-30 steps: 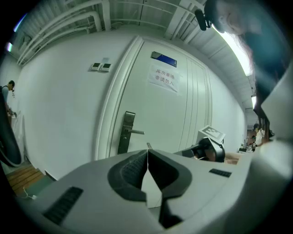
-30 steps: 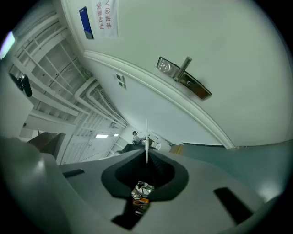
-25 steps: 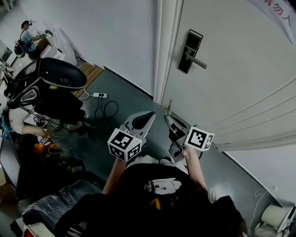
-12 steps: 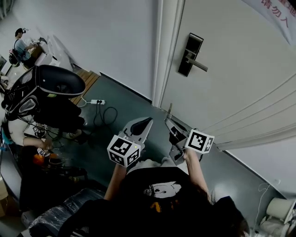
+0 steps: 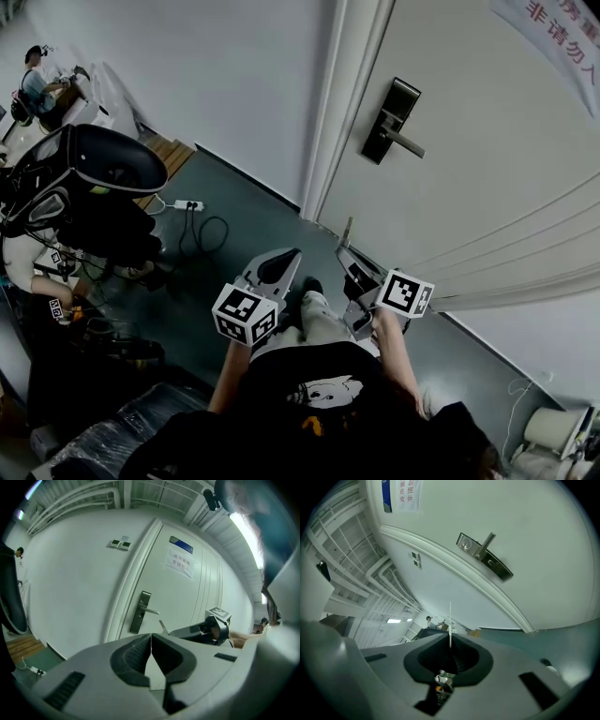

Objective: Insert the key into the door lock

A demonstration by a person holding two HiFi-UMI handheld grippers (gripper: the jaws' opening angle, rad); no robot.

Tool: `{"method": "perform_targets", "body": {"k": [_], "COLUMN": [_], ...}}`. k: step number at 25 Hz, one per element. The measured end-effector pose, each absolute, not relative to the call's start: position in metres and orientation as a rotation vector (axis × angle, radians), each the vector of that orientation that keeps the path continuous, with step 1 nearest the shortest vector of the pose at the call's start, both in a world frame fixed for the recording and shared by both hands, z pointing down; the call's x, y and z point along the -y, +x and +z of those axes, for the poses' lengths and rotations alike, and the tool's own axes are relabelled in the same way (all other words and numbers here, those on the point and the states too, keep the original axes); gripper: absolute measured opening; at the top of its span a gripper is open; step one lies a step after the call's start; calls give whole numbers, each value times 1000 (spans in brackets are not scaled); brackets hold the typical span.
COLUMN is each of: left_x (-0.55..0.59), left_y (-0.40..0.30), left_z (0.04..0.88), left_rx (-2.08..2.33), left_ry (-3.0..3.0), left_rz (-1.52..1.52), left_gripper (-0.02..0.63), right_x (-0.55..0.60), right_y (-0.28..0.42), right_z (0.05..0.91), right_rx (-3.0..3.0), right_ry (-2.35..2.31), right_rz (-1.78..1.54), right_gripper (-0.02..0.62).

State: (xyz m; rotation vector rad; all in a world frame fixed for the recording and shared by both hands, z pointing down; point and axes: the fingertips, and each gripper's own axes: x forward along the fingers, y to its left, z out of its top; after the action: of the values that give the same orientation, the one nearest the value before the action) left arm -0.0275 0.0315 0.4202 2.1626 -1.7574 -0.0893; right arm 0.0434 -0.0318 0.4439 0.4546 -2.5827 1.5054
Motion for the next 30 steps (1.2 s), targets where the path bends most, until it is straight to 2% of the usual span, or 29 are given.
{"method": "perform_targets", "body": {"k": [8, 18, 30], "left_x": [5, 127, 183], "left_y": [-50, -80, -74], "left_z": [432, 427, 436], "left_rx": [1791, 1822, 1755], "left_ry": [2114, 2133, 2133], "left_rz": [-46, 80, 128], "left_gripper": [9, 9, 9], "right_x": [82, 181, 219], "right_y": [29, 12, 7], "right_z": [466, 480, 491], "right_rx": [2544, 2536, 2493], "right_ry": [466, 443, 425], "right_rz": [1563, 1648, 1693], "right_gripper": [20, 20, 20]}}
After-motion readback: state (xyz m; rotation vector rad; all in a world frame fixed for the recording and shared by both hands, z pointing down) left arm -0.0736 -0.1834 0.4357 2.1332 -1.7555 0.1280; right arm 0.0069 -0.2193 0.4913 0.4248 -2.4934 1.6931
